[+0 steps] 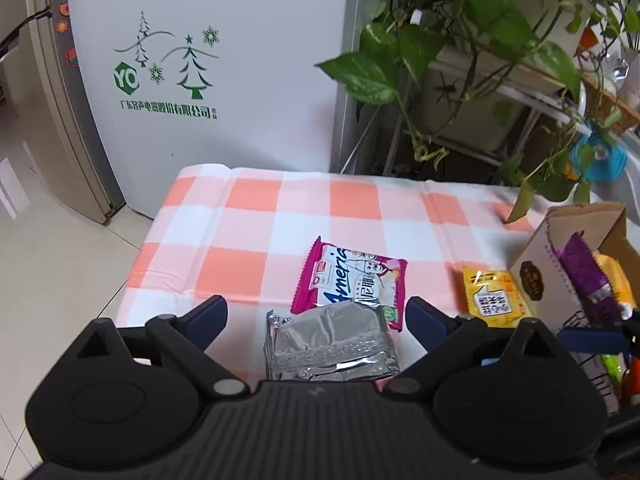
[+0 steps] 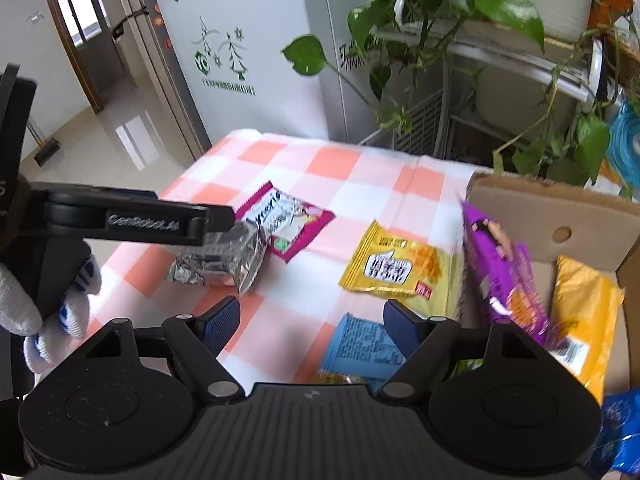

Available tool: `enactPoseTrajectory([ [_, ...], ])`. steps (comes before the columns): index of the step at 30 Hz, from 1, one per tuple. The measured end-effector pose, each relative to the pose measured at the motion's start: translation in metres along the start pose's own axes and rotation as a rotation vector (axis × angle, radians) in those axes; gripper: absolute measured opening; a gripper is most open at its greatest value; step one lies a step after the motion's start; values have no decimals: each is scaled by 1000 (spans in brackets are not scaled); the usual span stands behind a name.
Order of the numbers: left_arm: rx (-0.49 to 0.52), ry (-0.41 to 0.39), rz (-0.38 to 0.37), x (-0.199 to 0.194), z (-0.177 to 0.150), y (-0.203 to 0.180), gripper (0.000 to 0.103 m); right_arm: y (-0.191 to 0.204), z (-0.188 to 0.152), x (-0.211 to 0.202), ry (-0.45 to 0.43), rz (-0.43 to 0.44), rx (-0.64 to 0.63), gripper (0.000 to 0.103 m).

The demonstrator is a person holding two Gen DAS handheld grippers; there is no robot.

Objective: Organize snacks
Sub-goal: 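Move the left tool over the silver foil packet and grasp it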

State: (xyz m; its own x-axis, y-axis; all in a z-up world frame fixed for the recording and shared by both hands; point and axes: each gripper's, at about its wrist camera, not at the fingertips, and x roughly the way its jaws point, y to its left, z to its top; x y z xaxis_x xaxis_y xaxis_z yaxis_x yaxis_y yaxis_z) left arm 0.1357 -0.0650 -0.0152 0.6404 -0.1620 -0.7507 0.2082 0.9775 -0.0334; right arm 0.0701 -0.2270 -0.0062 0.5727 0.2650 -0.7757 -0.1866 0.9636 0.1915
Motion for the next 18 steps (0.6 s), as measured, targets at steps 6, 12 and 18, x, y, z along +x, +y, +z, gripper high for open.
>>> enactPoseTrajectory([
  [6,-16,28,11,20,-3,3,96,9,-9,17,30,-88,37,84],
  [12,-27,47,-4,35,-5,6,96,19,-11,32,50,-148,14,84],
  [18,-33,64,1,42,-9,9,96,20,-13,43,67,-184,9,89],
])
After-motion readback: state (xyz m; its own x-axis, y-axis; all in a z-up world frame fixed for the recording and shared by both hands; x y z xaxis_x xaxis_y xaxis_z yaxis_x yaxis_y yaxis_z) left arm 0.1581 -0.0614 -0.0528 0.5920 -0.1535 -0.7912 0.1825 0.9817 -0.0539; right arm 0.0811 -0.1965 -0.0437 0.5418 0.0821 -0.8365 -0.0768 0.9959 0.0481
